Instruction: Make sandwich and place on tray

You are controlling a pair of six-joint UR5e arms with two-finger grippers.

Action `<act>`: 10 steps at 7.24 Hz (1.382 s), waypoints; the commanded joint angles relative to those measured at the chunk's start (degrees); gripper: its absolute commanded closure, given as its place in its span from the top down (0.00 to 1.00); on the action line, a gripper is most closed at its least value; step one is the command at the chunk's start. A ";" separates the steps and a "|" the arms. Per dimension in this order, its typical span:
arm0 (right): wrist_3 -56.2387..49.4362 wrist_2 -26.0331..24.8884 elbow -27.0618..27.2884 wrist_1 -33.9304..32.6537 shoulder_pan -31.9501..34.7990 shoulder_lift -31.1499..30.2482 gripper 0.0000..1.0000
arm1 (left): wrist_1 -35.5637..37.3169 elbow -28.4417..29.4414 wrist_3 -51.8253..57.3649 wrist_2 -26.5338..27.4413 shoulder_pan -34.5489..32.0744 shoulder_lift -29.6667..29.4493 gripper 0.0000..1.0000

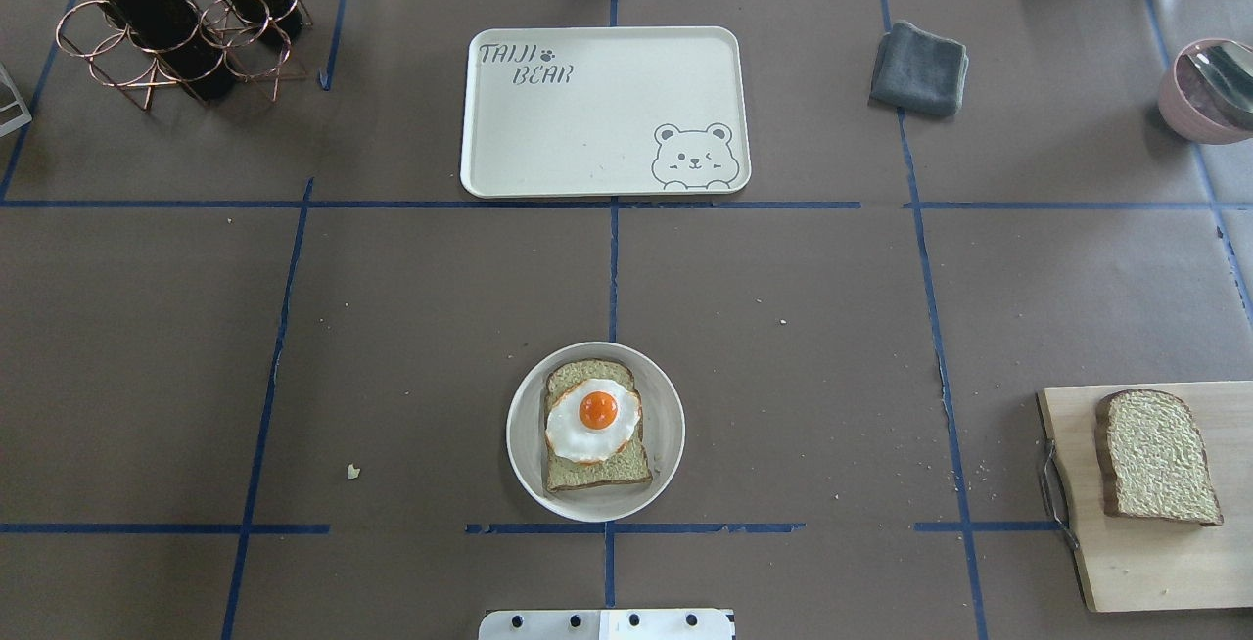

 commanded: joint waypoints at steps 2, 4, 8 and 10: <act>0.09 0.61 0.00 0.00 0.09 0.17 1.00 | -0.09 -0.02 0.00 0.00 0.00 -0.18 1.00; 0.35 2.18 0.52 0.18 0.00 0.26 1.00 | -0.09 -0.37 0.00 0.09 0.00 -0.35 1.00; 2.19 8.17 1.41 9.50 -0.52 -2.70 1.00 | -0.09 0.24 -0.08 0.00 0.00 0.00 1.00; 16.92 10.36 1.49 24.47 -6.55 -5.01 1.00 | 0.00 0.16 -0.09 -0.17 0.00 0.17 1.00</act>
